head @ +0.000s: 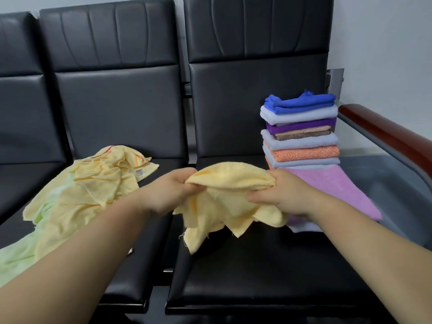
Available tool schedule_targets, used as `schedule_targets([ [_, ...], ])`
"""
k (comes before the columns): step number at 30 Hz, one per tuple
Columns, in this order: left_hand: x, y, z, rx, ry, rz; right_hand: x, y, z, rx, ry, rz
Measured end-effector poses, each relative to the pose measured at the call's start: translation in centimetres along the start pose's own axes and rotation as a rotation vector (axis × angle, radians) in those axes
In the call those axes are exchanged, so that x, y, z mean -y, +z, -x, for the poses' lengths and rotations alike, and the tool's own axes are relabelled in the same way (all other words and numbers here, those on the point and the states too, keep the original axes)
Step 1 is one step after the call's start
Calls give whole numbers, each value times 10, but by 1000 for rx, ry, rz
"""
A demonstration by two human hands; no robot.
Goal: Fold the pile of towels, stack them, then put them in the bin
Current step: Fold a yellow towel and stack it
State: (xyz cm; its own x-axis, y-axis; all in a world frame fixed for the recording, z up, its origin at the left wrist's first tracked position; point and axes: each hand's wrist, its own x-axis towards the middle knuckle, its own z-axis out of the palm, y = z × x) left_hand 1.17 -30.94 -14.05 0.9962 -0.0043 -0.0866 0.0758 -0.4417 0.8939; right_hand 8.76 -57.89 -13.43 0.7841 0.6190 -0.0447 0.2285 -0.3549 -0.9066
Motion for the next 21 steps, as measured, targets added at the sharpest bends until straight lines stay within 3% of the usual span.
schedule_targets([
  [2,-4,6,-2,-64,19,269,4,3,2,84,18,-29],
  [5,-12,7,-4,-24,42,468,-3,9,-1,181,95,292],
  [6,-16,5,-3,21,55,348,-6,12,-3,199,112,427],
  [9,-12,8,-1,149,-8,-513,-9,12,-4,144,100,538],
  [11,-9,9,1,141,-71,-630,-3,6,-1,86,62,418],
  [14,-3,1,3,74,-7,-91,-1,-4,-1,-6,41,163],
  [17,-9,2,3,21,44,361,2,-4,0,24,26,-53],
  [19,-16,8,3,-9,72,488,4,-2,2,107,54,-34],
  [21,-21,9,3,1,60,504,-1,2,2,149,114,199],
])
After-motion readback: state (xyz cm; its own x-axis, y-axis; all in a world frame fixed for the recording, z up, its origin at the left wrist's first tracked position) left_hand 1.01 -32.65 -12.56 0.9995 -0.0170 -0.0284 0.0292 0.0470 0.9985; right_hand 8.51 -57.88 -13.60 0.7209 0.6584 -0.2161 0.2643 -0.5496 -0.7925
